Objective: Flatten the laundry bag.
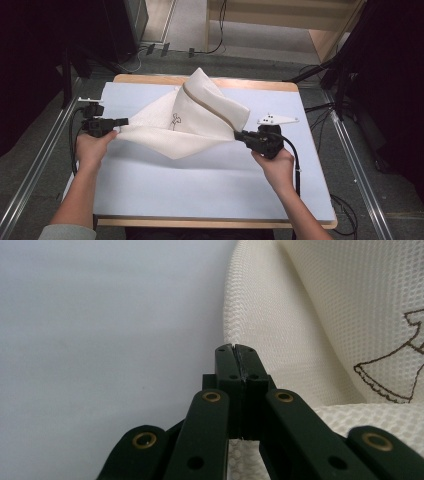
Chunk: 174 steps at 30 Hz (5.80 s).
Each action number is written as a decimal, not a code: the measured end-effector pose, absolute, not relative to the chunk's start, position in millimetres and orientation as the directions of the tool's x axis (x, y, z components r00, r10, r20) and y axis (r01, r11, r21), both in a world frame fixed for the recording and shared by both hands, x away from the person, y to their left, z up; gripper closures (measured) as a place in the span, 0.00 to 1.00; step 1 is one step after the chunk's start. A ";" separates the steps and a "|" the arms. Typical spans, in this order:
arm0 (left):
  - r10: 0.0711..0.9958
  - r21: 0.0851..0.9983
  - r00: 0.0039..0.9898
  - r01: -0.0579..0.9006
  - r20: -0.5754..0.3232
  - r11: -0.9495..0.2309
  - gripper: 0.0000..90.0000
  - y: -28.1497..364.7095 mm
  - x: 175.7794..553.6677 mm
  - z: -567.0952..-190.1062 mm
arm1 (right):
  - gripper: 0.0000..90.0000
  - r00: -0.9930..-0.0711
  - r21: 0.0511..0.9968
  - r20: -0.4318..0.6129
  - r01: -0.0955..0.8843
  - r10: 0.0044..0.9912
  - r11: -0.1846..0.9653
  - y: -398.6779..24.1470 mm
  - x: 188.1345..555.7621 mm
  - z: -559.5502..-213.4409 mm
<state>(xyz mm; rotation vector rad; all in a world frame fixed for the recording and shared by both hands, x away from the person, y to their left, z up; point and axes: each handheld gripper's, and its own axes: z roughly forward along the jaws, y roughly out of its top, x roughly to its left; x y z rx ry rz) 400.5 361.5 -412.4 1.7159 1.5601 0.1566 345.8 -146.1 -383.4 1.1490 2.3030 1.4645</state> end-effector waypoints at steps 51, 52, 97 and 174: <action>0.843 0.611 0.365 0.789 -0.396 -0.055 0.98 361.6 349.6 -413.1 | 0.64 -0.610 0.801 0.203 0.554 0.766 0.229 -189.1 382.6 -417.2; 0.842 0.610 0.363 0.791 -0.399 -0.052 0.98 362.1 349.0 -413.2 | 0.64 -0.610 0.801 0.203 0.554 0.766 0.229 -189.1 382.6 -417.2; 0.879 0.618 0.302 0.786 -0.368 -0.011 1.00 376.3 407.5 -431.9 | 0.98 -0.588 0.688 0.184 0.650 0.788 0.324 -191.2 360.2 -437.0; 0.906 0.619 0.302 0.784 -0.297 -0.059 0.56 370.3 312.0 -417.4 | 0.99 -0.420 0.679 0.229 0.715 0.878 0.165 -236.6 477.7 -464.8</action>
